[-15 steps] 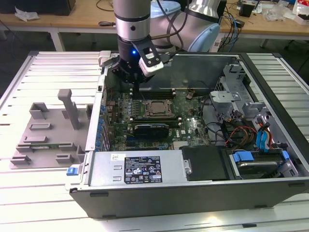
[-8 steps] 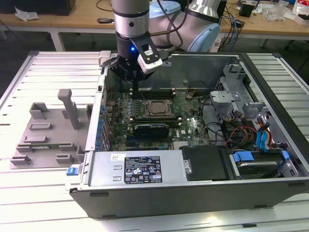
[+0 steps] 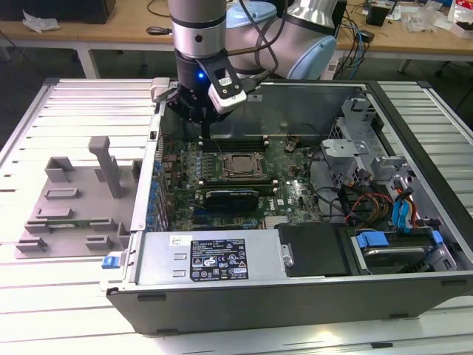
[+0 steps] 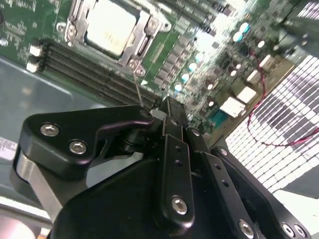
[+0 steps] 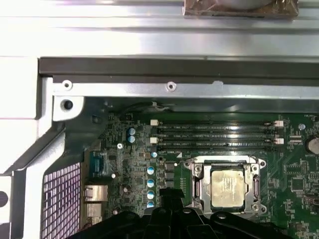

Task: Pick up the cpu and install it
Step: 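Install the first cpu locking lever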

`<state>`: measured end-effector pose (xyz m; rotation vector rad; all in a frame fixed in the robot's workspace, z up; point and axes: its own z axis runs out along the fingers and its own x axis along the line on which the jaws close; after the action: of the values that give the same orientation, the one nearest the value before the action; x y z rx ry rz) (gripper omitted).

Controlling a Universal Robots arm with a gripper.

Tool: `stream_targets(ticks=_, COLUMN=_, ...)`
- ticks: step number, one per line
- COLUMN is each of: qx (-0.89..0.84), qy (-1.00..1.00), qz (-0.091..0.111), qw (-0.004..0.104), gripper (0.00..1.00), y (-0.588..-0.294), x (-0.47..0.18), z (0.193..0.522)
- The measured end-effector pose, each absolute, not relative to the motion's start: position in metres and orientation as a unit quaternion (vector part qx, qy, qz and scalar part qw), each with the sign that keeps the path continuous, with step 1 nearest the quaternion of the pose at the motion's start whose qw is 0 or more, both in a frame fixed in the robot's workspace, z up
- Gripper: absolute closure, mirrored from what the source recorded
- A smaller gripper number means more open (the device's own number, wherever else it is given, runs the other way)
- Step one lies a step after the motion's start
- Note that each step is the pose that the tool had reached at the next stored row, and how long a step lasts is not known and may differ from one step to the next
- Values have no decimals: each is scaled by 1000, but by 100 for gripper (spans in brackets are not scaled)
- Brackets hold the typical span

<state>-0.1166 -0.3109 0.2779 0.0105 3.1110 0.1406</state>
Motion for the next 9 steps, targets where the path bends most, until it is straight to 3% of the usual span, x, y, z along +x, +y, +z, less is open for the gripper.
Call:
stream_targets(ticks=4, qx=4, qy=997, qz=74, qw=14, gripper=89, y=-311, x=-120, z=274)
stream_targets(ticks=9, qx=3, qy=996, qz=85, qw=13, gripper=89, y=-312, x=-120, z=268)
